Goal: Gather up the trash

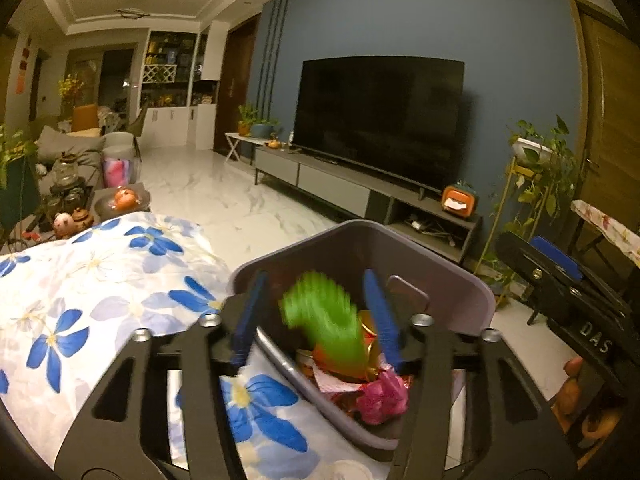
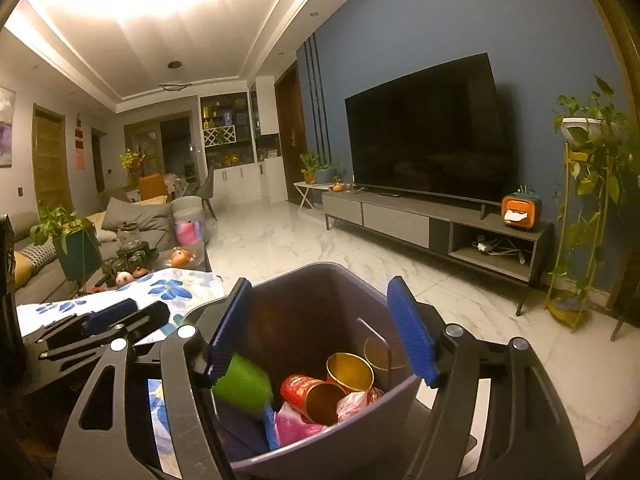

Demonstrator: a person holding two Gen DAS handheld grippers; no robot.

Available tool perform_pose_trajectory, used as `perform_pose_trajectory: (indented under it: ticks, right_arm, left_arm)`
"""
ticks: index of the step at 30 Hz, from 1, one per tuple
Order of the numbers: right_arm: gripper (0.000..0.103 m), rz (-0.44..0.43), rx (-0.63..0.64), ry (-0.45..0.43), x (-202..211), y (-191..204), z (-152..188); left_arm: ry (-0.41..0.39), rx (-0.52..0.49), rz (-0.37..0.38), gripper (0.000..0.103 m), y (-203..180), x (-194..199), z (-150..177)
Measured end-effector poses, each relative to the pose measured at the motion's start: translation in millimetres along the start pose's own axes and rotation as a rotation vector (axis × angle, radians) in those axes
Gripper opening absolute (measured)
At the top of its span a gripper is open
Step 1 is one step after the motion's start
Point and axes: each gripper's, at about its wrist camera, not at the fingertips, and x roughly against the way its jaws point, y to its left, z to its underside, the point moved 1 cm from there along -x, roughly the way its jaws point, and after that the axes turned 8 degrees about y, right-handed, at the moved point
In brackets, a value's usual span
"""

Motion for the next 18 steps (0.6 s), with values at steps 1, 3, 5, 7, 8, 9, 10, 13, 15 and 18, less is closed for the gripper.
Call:
perform_pose_trajectory:
  ticks: [1, 3, 5, 7, 8, 9, 10, 13, 15, 18]
  right_arm:
    - [0.070, 0.003, -0.001, 0.001, 1.6, 0.5, 0.6]
    - [0.076, 0.020, -0.006, 0.008, 8.6, 3.6, 3.6]
    - [0.081, 0.017, -0.001, 0.013, 15.2, 8.9, 5.8]
    - [0.085, 0.012, 0.008, 0.025, 19.7, 14.5, 10.0]
    - [0.088, 0.008, 0.017, 0.033, 23.6, 20.1, 13.1]
    - [0.088, 0.003, 0.023, 0.038, 27.3, 24.5, 15.9]
    - [0.088, -0.002, 0.029, 0.045, 31.2, 29.2, 18.9]
    - [0.094, -0.020, 0.043, 0.062, 42.8, 43.0, 26.1]
    - [0.097, -0.039, 0.048, 0.073, 50.9, 51.4, 31.9]
    - [0.097, -0.056, 0.066, 0.086, 64.4, 64.3, 36.6]
  left_arm:
    - [-0.003, 0.001, -0.004, 0.059, 1.3, 3.7, 1.4]
    - [-0.008, 0.004, -0.038, 0.067, 5.1, 14.4, 4.7]
    - [-0.030, 0.005, -0.080, 0.076, 9.3, 31.1, 10.3]
    - [-0.048, 0.005, -0.141, 0.083, 13.0, 48.1, 16.7]
    - [-0.050, 0.004, -0.167, 0.084, 15.4, 57.0, 20.4]
    - [-0.045, 0.007, -0.188, 0.085, 18.4, 65.5, 23.8]
    - [-0.041, 0.010, -0.204, 0.087, 22.0, 72.6, 27.8]
    - [-0.034, 0.019, -0.264, 0.091, 31.4, 100.0, 42.4]
    - [-0.030, 0.027, -0.326, 0.095, 39.1, 120.1, 52.2]
    - [-0.027, 0.052, -0.379, 0.097, 49.0, 148.1, 65.0]
